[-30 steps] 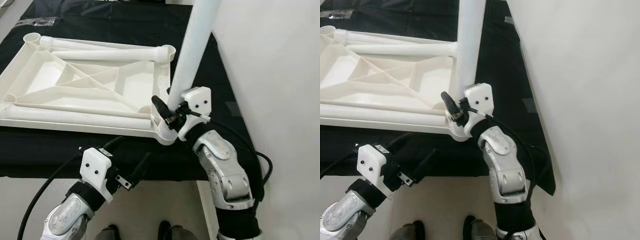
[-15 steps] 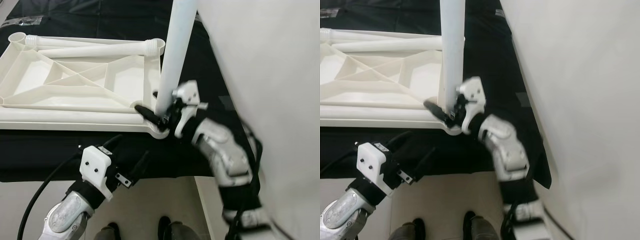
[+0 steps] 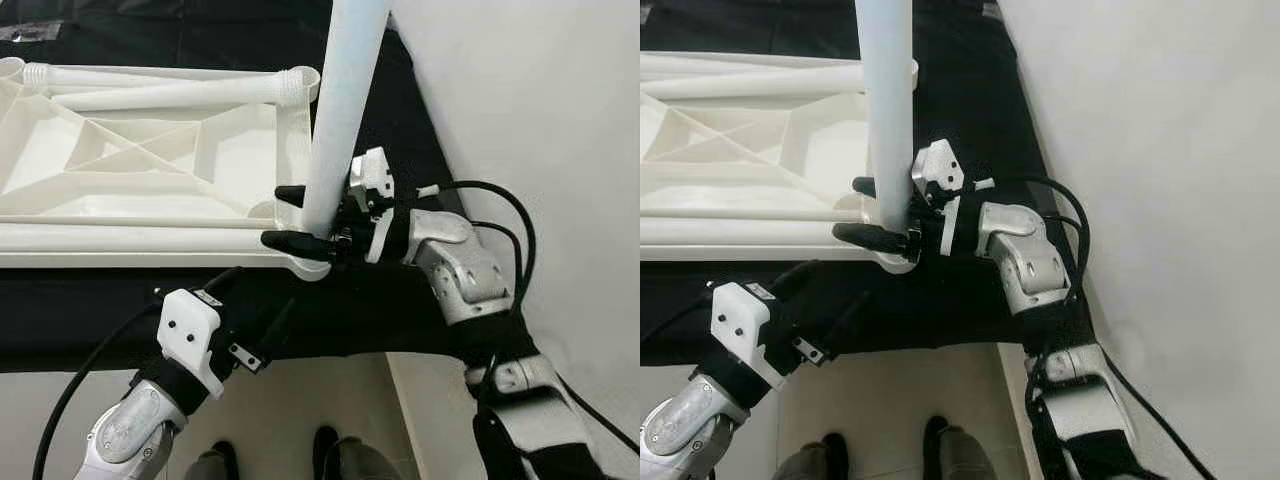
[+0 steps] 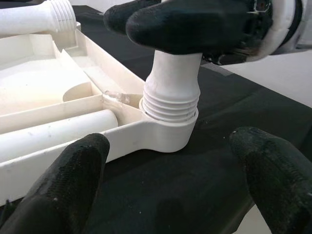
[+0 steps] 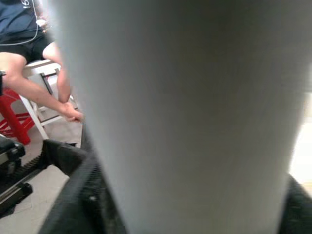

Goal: Building children table

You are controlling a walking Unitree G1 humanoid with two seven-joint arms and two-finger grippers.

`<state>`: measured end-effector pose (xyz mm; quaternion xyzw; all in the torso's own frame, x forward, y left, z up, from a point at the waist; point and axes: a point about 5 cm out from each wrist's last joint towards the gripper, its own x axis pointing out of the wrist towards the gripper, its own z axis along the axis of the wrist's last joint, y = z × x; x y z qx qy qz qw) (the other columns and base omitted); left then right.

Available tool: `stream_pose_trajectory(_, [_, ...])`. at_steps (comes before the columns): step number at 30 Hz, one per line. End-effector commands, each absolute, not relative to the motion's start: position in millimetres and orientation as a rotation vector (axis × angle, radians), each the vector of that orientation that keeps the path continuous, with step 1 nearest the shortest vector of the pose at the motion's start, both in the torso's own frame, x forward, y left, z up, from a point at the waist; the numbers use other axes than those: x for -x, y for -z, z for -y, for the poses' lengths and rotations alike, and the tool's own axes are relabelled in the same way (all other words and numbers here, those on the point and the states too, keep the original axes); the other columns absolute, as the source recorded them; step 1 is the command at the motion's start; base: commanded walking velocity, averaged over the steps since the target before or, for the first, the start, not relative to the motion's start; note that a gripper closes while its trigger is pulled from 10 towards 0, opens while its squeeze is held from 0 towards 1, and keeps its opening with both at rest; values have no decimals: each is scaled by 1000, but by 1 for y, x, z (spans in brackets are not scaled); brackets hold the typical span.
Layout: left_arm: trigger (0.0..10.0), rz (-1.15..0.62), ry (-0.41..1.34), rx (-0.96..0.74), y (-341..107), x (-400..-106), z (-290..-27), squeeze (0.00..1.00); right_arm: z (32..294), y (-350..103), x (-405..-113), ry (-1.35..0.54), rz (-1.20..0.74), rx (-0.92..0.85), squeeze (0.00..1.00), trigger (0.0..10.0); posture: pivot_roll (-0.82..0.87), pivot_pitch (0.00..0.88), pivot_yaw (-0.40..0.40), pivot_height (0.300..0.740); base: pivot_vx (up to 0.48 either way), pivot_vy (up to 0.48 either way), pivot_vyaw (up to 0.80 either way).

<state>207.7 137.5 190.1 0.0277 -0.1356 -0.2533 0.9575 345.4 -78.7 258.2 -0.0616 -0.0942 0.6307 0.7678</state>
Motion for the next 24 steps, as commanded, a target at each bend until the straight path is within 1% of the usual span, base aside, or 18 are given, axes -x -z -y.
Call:
stream_pose_trajectory(1, [10000,256,509,-56,-186,-205,-139,0,77,-255,-346,-1401,203,142,0,0,129,304,-120,740,0,0,0])
stream_pose_trajectory(8, [10000,256,510,-57,-186,-205,-139,0,82,-250,-349,-1385,190,130,0,0,124,306,-121,740,0,0,0])
stream_pose_trajectory(10, [10000,254,509,-58,-186,-205,-140,0,95,-231,-354,-1168,148,65,0,0,109,318,-129,740,0,0,0])
stream_pose_trajectory(11, [10000,254,509,-58,-186,-205,-140,0,95,-231,-354,-1168,148,65,0,0,109,318,-129,740,0,0,0])
stream_pose_trajectory(12, [10000,253,509,-58,-186,-205,-140,0,101,-223,-356,-1082,127,43,0,0,109,318,-129,740,0,0,0])
stream_pose_trajectory(13, [10000,248,509,-61,-185,-204,-141,0,107,-207,-357,-826,75,36,0,0,109,322,-128,740,0,0,0])
stream_pose_trajectory(14, [10000,245,510,-63,-184,-204,-141,0,113,-197,-355,-652,43,41,0,0,109,322,-128,740,0,0,0])
stream_pose_trajectory(15, [10000,243,518,-64,-184,-204,-141,0,113,-171,-334,-446,-76,63,0,0,101,335,-123,740,0,0,0])
stream_pose_trajectory(16, [10000,243,518,-64,-184,-204,-141,0,113,-171,-334,-446,-76,63,0,0,101,335,-123,740,0,0,0])
stream_pose_trajectory(17, [10000,242,523,-66,-185,-204,-140,0,116,-156,-316,-295,-155,77,0,0,101,335,-123,740,0,0,0])
stream_pose_trajectory(19, [10000,245,531,-63,-186,-205,-141,0,94,-151,-296,-360,-129,130,0,0,98,346,-111,740,0,0,0])
stream_pose_trajectory(20, [10000,241,534,-61,-185,-205,-139,0,87,-155,-301,-410,-100,126,0,0,85,329,-110,740,0,0,0])
stream_pose_trajectory(22, [10000,237,537,-59,-184,-205,-138,0,84,-158,-306,-433,-85,120,0,0,85,329,-110,740,0,0,0])
stream_pose_trajectory(23, [10000,236,539,-58,-183,-205,-137,0,80,-162,-314,-483,-81,108,0,0,93,329,-121,740,0,0,0])
stream_pose_trajectory(24, [10000,236,539,-58,-183,-205,-137,0,80,-162,-314,-483,-81,108,0,0,93,329,-121,740,0,0,0])
